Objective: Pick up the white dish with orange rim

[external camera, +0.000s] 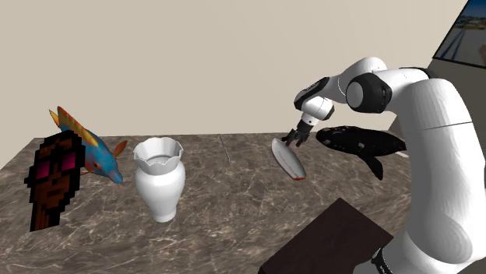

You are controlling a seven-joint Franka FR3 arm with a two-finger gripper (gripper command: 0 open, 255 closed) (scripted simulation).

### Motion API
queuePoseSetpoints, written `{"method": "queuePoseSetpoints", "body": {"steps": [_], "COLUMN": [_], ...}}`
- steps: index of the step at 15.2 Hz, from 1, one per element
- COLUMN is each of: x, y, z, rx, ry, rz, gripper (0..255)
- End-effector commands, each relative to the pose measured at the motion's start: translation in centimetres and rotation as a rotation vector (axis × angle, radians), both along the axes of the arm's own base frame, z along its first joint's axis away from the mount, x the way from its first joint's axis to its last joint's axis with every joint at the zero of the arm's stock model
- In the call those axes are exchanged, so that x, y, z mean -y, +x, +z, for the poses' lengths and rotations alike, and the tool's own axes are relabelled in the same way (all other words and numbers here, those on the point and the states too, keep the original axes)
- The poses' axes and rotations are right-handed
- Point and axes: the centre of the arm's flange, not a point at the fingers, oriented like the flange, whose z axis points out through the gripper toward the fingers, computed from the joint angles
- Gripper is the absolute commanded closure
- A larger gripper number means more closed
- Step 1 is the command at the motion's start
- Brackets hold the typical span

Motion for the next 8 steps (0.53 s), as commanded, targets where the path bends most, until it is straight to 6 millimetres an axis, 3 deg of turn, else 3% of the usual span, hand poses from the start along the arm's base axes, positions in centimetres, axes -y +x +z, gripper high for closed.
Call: {"method": "queuePoseSetpoints", "body": {"steps": [1,4,5,8], "x": [-0.05,-0.05,-0.02,-0.01], "y": [-0.04,-0.04,-0.01,-0.04], "z": [-1.09,-1.92,-1.93,-1.90], "rx": [0.000,0.000,0.000,0.000], "ry": [0.000,0.000,0.000,0.000], "rz": [0.000,0.000,0.000,0.000], "gripper": [0,0,255,255]}}
